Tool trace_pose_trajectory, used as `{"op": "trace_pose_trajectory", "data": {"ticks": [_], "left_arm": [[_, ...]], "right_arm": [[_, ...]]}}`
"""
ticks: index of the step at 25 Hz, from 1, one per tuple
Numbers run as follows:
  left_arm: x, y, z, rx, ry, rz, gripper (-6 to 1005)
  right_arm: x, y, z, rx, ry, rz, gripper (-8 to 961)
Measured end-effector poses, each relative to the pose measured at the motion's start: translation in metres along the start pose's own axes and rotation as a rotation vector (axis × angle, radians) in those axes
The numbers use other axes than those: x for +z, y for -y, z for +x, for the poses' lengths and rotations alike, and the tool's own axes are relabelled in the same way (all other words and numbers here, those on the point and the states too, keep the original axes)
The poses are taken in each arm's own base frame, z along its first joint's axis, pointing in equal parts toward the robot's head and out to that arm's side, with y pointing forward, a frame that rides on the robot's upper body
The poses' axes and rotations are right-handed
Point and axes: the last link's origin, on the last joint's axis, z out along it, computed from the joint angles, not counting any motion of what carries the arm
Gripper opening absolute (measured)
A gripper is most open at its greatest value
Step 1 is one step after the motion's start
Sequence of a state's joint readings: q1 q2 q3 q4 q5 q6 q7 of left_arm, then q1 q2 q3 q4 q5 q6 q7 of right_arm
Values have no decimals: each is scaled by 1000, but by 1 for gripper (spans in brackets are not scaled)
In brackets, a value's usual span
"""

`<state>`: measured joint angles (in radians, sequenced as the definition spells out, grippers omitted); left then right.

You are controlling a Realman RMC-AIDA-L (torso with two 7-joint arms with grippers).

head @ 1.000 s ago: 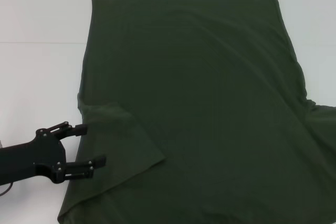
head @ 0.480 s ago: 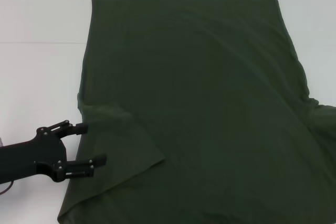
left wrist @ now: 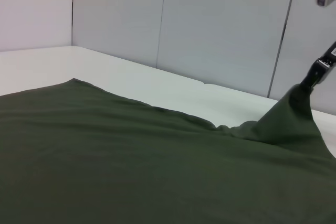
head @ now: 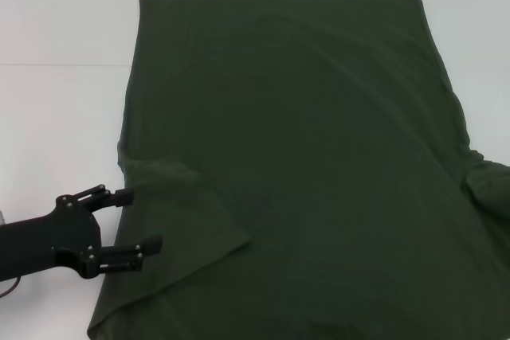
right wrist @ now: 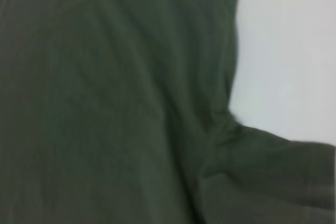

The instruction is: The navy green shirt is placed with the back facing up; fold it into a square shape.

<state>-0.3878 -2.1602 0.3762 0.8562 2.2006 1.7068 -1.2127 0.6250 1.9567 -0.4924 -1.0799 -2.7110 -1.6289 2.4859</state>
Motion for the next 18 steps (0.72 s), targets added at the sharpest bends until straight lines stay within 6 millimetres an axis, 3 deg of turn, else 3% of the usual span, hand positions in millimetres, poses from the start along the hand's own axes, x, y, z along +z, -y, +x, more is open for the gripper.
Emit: {"op": "trace_pose_trajectory", "data": {"ticks": [11,18], "left_arm": [[-1,-1,-3,-7,2,1,934],[-1,-2,-3,-9,3,1,934]], "right_arm": [[42,-73,-22,-212,-119,-75,31],[53,-99,-24,-265,-152,-113,35]]}}
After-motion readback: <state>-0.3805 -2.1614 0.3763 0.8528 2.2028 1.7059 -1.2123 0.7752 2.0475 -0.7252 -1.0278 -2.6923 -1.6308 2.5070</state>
